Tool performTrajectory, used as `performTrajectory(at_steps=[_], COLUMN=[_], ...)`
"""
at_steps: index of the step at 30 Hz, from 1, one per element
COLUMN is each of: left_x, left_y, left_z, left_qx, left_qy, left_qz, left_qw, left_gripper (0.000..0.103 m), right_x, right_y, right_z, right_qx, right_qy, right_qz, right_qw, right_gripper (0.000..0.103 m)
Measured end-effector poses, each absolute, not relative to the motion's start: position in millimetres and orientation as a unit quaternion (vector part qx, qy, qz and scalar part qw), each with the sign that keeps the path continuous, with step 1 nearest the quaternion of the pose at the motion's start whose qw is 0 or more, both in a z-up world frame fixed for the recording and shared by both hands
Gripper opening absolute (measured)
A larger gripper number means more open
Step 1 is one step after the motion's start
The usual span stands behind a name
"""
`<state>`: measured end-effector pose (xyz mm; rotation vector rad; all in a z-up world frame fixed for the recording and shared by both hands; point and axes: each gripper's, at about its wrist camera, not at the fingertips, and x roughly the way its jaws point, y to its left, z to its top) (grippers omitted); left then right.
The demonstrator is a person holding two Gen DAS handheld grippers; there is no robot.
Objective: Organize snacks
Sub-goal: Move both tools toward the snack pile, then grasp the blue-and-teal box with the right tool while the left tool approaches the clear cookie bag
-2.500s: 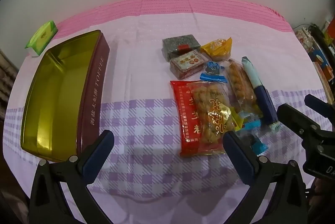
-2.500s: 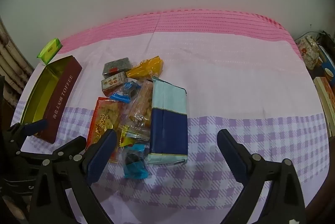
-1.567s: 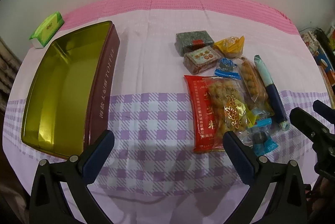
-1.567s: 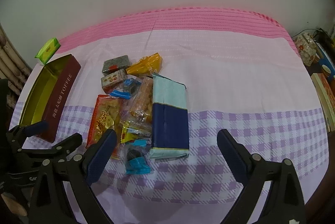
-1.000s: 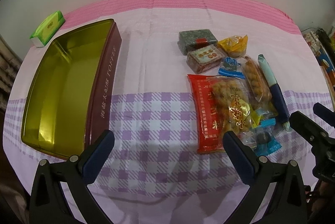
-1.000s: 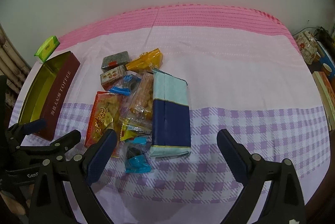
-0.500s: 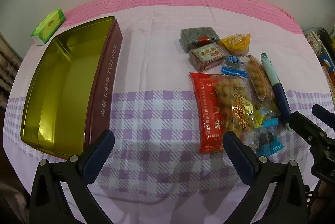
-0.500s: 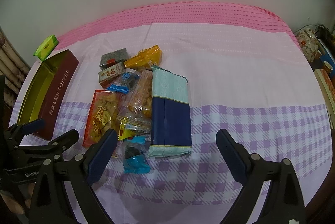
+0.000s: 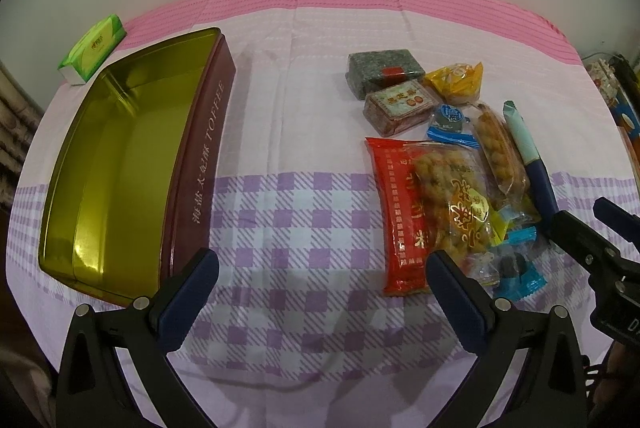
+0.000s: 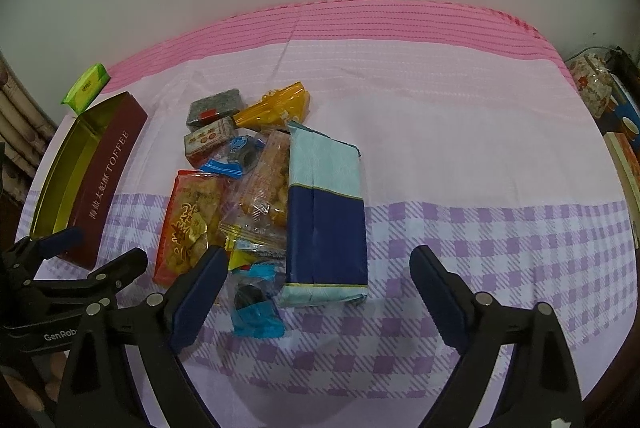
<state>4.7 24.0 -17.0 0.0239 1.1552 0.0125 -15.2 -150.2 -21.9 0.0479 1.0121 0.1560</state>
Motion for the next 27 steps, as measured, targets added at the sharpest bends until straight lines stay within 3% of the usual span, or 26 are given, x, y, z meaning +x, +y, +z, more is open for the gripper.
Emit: performTrajectory(at_steps=[15, 27], left_x=[14, 24], left_y=[22, 23], left_z=[-24, -24], left_qx=[0.01, 0.0], left_qy=[0.549, 0.548], left_qz=[0.01, 0.003], left_qw=[0.835, 0.837], left_gripper=[0.103, 0.103], right_x=[3, 36], right_y=[-154, -164], right_z=[-28, -49], right_qx=[0.013, 0.028], right_qy=[0.496, 0.526], right_qz=[0.074, 0.086], right_qw=[0.865, 0.846], right_gripper=[0.089, 0.075])
